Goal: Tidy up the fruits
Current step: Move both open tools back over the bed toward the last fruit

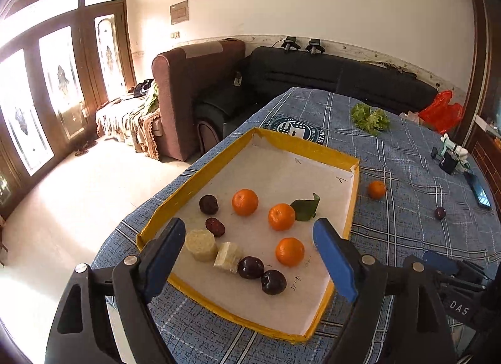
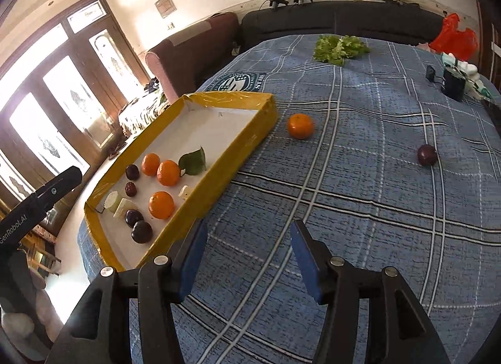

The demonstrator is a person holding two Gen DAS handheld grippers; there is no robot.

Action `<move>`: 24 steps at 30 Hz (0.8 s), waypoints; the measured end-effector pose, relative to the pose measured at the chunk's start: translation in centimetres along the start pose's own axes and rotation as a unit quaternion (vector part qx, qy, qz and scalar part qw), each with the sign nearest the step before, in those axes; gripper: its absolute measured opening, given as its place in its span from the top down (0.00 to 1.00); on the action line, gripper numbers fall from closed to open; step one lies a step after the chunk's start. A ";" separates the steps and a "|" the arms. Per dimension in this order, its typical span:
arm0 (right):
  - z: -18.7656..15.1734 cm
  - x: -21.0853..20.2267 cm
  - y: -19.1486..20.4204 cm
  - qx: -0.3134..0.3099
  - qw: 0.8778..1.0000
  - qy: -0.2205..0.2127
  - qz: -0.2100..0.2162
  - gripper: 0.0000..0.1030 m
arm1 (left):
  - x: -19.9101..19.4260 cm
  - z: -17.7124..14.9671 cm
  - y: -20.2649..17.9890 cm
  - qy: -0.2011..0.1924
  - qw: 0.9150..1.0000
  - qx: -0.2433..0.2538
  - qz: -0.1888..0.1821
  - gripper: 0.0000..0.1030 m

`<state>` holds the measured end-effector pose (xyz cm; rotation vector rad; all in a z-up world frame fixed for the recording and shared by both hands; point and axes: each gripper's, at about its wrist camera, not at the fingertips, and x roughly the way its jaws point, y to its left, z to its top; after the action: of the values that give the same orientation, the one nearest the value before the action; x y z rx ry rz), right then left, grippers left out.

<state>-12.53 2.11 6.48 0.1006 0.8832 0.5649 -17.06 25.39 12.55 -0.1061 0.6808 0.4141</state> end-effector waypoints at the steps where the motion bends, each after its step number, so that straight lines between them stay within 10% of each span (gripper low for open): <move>1: -0.1 -0.3 -0.3 0.004 1.000 -0.002 -0.001 0.41 | -0.3 -0.1 -0.6 -0.002 1.000 0.009 0.002 0.19; 24: -1.2 -3.8 -8.0 0.076 0.996 -0.031 -0.023 0.37 | -0.6 -1.0 -5.6 0.010 0.997 0.069 -0.025 0.19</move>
<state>-11.93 -6.78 5.90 0.2339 0.8659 0.4493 -15.77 19.87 11.96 0.0029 0.7238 0.3172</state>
